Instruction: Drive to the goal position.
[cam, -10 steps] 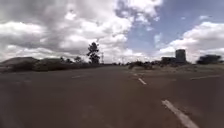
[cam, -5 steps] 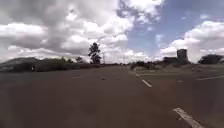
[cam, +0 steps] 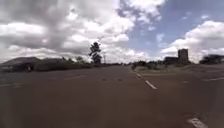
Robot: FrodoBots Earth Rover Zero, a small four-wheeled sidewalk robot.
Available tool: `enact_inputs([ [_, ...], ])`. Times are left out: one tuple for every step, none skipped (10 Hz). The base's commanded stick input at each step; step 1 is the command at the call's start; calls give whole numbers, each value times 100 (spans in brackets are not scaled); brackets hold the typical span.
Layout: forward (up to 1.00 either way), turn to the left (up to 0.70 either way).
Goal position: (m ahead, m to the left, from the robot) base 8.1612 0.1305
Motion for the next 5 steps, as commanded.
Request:
enact_inputs([
  [70,-28],
  [70,-28],
  [70,-24],
  [70,-20],
  [70,-15],
])
